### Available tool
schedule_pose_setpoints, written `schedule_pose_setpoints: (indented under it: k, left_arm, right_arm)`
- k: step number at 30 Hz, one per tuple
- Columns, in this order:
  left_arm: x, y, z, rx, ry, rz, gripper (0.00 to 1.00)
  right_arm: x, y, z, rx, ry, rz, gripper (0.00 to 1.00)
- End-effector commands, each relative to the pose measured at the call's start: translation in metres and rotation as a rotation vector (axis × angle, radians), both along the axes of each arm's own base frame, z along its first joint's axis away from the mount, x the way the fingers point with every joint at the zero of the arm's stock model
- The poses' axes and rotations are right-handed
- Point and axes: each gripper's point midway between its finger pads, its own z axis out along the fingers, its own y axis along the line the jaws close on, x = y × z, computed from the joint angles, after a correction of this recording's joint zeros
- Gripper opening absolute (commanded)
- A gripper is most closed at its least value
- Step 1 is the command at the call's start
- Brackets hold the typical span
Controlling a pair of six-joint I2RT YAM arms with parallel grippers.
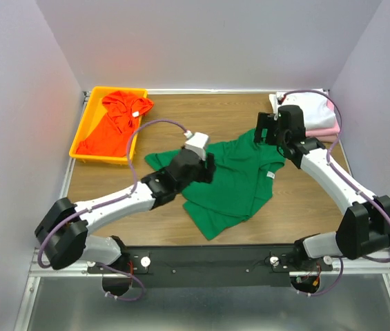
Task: Fold and stack the t-shirts
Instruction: Flatten the tshirt out
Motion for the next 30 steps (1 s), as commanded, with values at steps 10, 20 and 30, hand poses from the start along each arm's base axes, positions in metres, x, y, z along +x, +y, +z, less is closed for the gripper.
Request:
schedule_pose_setpoints:
  k: [10, 20, 30]
  left_arm:
    - [-0.116, -0.163, -0.061, 0.066, 0.123, -0.336, 0.61]
    - [-0.133, -0.184, -0.104, 0.147, 0.202, -0.360, 0.58]
    - [-0.129, -0.175, -0.141, 0.272, 0.246, -0.304, 0.53]
  right_arm:
    - [-0.060, -0.074, -0.017, 0.122, -0.034, -0.268, 1.00]
    - [-0.068, -0.076, -0.032, 0.148, -0.001, -0.280, 1.00]
    - [-0.073, -0.078, -0.020, 0.165, -0.041, -0.280, 1.00]
